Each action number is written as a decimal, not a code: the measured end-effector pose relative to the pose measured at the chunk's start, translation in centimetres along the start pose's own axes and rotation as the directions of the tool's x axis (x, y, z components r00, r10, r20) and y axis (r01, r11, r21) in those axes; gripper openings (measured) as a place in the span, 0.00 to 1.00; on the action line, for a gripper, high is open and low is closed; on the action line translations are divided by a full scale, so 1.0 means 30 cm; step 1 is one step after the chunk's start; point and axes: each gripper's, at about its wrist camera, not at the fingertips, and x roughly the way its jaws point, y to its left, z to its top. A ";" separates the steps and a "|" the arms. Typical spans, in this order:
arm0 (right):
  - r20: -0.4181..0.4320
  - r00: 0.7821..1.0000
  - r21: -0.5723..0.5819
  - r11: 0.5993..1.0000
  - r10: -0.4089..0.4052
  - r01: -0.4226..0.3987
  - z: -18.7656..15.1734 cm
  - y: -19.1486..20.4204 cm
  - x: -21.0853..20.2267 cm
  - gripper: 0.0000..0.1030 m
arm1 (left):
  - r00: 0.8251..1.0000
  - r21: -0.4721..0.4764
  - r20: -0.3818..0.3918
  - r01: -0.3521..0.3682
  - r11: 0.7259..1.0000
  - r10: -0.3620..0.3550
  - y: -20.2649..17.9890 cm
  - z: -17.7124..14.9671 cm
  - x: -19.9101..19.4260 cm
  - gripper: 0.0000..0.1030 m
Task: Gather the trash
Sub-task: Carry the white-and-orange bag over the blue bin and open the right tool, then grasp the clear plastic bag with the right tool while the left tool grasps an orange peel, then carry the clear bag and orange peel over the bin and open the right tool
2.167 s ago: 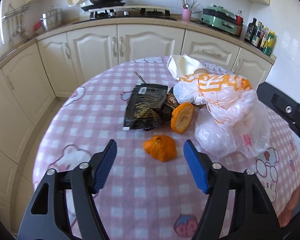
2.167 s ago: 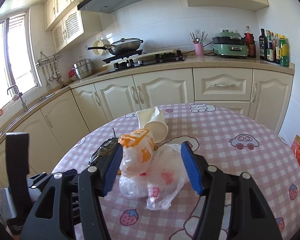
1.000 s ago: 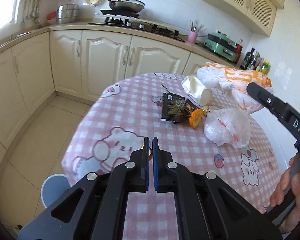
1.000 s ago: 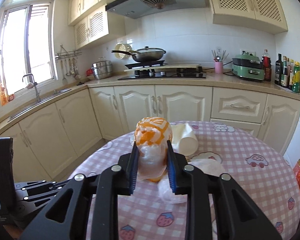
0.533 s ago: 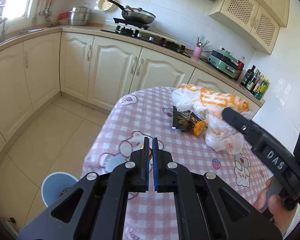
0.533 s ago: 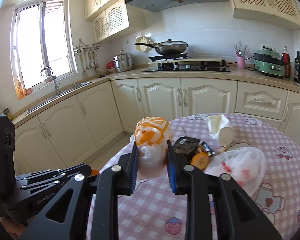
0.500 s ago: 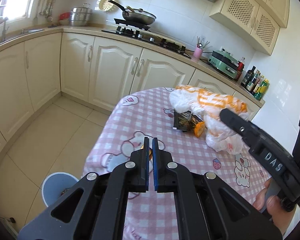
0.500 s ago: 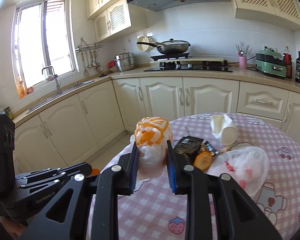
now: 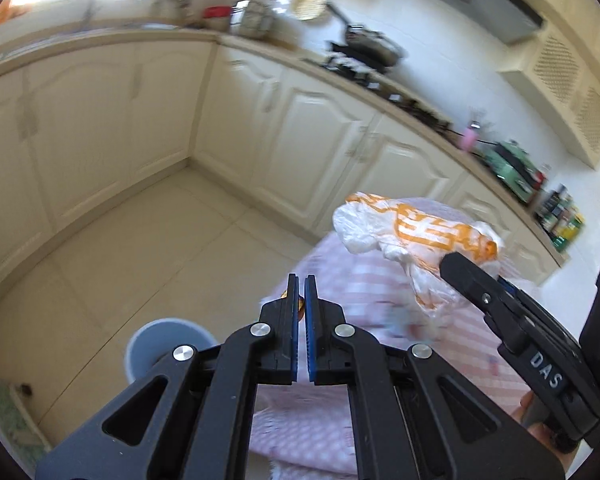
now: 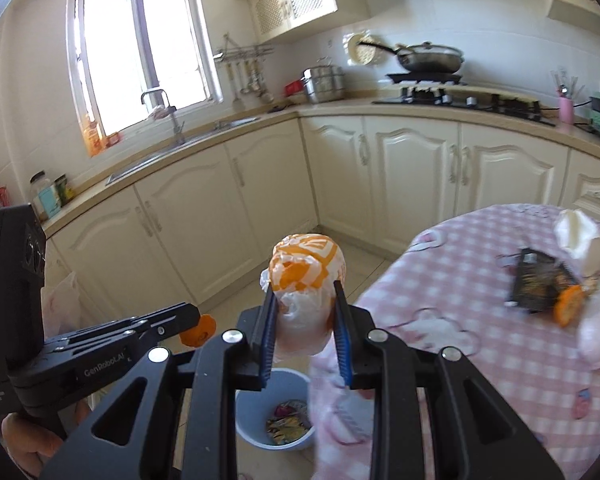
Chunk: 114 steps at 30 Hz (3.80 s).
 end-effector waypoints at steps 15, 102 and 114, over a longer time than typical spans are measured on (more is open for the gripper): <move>-0.179 0.983 -0.057 0.997 0.043 -0.054 -0.105 0.217 0.395 0.24 | 0.986 -0.153 -0.074 -0.160 0.975 0.150 0.295 -0.024 0.163 0.41; 0.005 0.905 0.409 0.827 -0.426 0.386 -0.173 -0.900 -0.400 0.05 | 0.978 0.449 -0.174 0.186 0.874 -0.118 -1.008 -0.146 0.469 0.09; 0.108 0.876 0.383 0.832 -0.471 0.400 -0.151 -0.823 -0.502 0.02 | 0.957 0.426 -0.149 0.290 0.857 -0.250 -1.006 -0.139 0.283 0.07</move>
